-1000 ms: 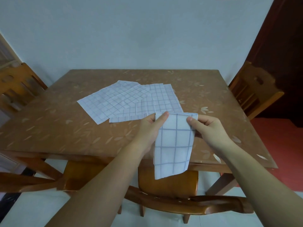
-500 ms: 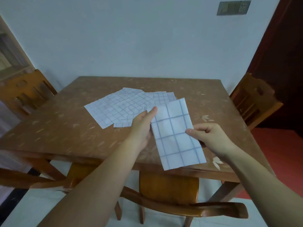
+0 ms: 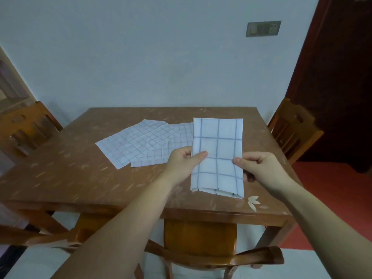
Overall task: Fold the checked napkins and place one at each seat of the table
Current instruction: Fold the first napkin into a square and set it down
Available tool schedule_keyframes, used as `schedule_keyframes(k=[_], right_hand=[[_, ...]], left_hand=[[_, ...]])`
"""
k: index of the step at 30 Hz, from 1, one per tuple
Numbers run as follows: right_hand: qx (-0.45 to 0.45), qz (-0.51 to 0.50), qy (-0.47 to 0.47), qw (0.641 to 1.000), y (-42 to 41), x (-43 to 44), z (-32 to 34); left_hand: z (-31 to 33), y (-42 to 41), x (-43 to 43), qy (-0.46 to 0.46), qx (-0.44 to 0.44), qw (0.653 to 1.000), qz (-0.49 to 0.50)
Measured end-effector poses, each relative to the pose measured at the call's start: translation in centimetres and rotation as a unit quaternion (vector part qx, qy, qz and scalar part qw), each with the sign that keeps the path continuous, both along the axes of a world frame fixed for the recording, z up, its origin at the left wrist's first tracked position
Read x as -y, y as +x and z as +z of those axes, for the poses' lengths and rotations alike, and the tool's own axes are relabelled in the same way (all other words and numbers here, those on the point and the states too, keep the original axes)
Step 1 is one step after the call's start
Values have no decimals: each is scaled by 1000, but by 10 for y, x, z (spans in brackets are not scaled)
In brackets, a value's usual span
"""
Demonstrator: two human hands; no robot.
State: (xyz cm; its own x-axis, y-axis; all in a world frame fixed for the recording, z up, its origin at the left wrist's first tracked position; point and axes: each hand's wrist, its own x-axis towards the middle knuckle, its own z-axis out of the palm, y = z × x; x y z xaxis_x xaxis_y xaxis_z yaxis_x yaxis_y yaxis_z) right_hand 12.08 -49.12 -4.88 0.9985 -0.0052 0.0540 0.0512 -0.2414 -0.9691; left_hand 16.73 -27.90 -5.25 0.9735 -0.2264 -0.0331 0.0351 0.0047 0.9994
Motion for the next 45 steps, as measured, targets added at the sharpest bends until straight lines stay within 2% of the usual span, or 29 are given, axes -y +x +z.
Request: schedule_keyframes(k=[3,9,14,19,25,28,30,32,39,45], right_hand=[[-5,-1,27,1000,-4,6,2],[2,-70,75,995,8,22,17],[-21,-61,3,998,8,28,21],[20,-107,-15,994,6,23,13],[30,-115,-11,993,4,13,13],[-68,-31,38,996,0,9,14],[-141,74,-10,987,-5,6,11],[-166,138,-42,976,-9,4,7],[-131,121,7,984,-5,6,-1],[-160,129,62,977,-7,14,-7]], left_hand=[[2,-8,2,-3,-23,999,-41],[4,-15,3,36,-36,994,-99],[4,-19,4,63,-34,990,-125],[5,-19,2,76,-41,989,-123],[4,-21,-4,72,-50,988,-126],[2,-20,-4,38,-45,993,-98],[1,-19,-5,18,-35,996,-74],[0,-18,-6,12,-28,998,-55],[-3,-15,-10,-7,-14,999,-40],[-11,-13,-12,-18,-80,991,-104]])
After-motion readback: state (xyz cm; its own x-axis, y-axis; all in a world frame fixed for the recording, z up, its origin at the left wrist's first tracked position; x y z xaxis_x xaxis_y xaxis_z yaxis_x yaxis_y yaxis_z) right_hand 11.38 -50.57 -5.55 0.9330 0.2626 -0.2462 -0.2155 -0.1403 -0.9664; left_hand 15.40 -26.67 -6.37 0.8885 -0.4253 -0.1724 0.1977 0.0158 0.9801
